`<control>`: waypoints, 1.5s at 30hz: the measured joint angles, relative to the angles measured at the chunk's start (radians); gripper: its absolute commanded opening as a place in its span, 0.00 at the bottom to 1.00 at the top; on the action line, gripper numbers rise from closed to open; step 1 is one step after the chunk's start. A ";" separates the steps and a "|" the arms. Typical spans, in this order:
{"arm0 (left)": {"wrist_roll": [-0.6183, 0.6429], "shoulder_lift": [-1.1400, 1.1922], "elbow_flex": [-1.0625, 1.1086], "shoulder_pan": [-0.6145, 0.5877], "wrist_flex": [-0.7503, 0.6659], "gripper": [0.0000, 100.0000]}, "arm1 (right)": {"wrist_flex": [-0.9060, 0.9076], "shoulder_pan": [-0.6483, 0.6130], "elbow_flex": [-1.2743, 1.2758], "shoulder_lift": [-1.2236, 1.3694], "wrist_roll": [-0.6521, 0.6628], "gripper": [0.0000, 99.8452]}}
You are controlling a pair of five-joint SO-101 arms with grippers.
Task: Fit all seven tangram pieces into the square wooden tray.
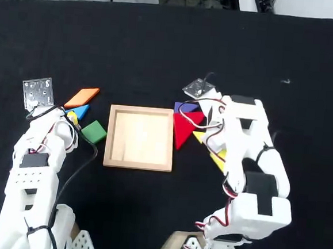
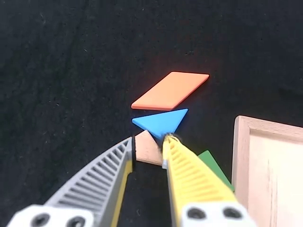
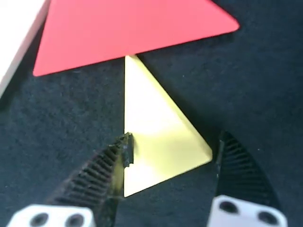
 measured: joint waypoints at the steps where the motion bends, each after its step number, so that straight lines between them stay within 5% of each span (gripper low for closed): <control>1: 0.000 0.000 0.000 0.000 0.000 0.12 | 0.015 0.000 -0.009 0.017 0.000 0.29; 9: 0.000 0.000 0.000 0.000 0.000 0.12 | 0.052 -0.002 -0.028 0.057 0.058 0.27; 18: 0.000 0.000 0.000 0.000 0.000 0.12 | 0.086 0.011 -0.110 0.078 0.064 0.06; 40: 0.000 0.000 0.000 0.000 0.000 0.12 | 0.336 0.008 -0.275 0.084 0.066 0.01; 45: 0.000 0.000 0.000 0.000 0.000 0.12 | 0.425 -0.084 -0.270 -0.026 0.069 0.01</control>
